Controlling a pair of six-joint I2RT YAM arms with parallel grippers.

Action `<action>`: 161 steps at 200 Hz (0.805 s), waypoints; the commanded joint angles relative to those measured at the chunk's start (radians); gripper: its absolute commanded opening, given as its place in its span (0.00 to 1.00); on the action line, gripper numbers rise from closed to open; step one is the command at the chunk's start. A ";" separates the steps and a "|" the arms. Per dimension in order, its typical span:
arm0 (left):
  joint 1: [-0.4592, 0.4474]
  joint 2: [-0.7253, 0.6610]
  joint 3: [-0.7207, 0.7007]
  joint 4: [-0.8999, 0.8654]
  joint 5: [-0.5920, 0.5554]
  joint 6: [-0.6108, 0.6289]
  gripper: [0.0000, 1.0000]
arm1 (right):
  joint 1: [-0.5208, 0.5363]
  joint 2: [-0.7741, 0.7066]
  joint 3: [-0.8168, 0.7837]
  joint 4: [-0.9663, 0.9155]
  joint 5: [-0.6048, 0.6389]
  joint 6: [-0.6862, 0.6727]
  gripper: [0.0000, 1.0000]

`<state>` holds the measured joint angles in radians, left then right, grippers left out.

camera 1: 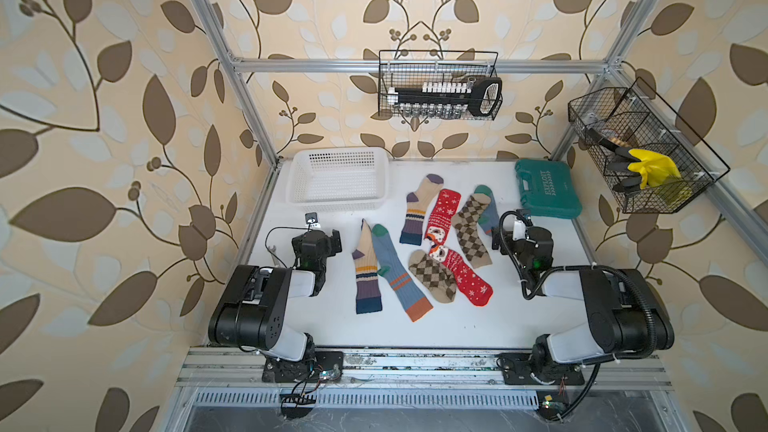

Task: Place the socks together as a pair
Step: Move the bin to the center of the board.

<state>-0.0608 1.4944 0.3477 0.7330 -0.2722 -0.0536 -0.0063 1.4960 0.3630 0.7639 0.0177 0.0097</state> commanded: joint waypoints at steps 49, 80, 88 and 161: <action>-0.008 0.003 0.025 0.037 0.022 0.020 0.99 | 0.006 0.013 0.026 0.024 -0.023 -0.011 0.98; -0.007 -0.001 0.019 0.044 0.014 0.016 0.99 | 0.006 0.006 0.021 0.030 -0.013 -0.010 0.98; -0.007 -0.005 0.016 0.045 -0.024 -0.002 0.99 | 0.006 -0.001 0.020 0.025 -0.005 -0.005 0.99; -0.151 -0.312 0.190 -0.399 -0.202 -0.033 0.99 | 0.028 -0.248 0.386 -0.872 0.114 0.376 0.98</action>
<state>-0.1593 1.3483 0.3752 0.5842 -0.3813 -0.0319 0.0177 1.2884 0.6666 0.2390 0.1238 0.1600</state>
